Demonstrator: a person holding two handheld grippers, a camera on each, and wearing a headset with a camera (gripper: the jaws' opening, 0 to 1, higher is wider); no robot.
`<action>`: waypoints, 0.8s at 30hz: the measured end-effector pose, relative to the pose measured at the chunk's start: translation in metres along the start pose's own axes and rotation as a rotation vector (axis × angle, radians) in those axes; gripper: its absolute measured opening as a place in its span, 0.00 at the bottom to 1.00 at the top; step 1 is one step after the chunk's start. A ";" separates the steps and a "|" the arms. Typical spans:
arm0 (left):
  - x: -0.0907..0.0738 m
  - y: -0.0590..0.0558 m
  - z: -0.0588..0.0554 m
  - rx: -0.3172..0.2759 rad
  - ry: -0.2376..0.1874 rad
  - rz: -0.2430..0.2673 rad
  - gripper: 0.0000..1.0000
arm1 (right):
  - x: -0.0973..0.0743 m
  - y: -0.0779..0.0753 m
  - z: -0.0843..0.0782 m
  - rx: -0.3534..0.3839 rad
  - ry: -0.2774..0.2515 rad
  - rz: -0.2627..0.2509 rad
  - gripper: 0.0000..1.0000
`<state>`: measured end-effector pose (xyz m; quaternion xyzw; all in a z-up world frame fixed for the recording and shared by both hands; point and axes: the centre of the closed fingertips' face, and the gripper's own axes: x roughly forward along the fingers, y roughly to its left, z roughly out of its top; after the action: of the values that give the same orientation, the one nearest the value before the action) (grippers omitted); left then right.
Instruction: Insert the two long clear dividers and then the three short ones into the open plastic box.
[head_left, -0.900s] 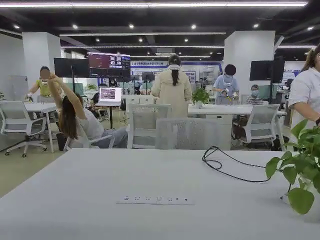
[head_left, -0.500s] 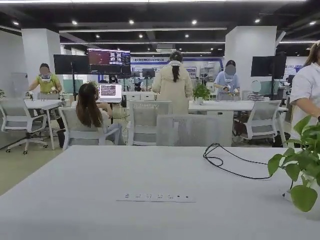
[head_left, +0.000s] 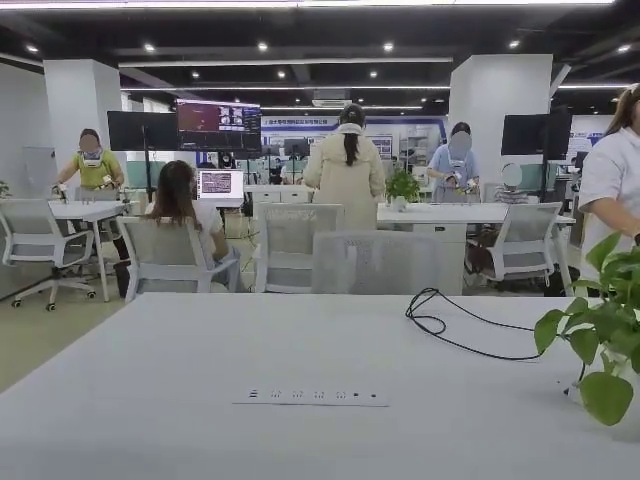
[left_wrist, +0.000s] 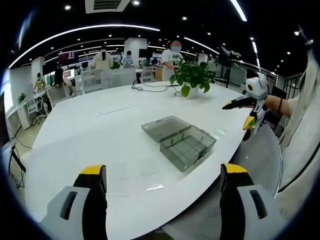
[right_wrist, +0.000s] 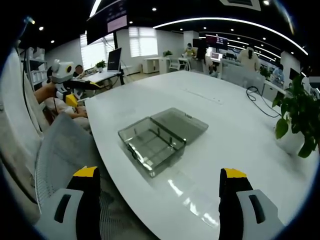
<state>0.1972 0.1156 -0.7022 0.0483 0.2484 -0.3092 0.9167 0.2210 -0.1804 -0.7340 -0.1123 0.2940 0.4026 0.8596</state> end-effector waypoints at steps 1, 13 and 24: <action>0.000 -0.001 0.000 0.007 0.001 -0.001 0.97 | 0.000 0.000 0.000 0.000 0.000 0.001 1.00; -0.001 -0.004 0.001 0.004 -0.002 0.005 1.00 | 0.000 0.001 -0.003 -0.001 0.002 0.007 1.00; 0.001 -0.005 -0.001 -0.008 0.024 0.015 1.00 | 0.000 -0.001 -0.001 0.003 -0.005 0.001 1.00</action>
<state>0.1942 0.1115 -0.7030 0.0500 0.2605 -0.3007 0.9161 0.2210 -0.1812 -0.7347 -0.1097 0.2924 0.4030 0.8603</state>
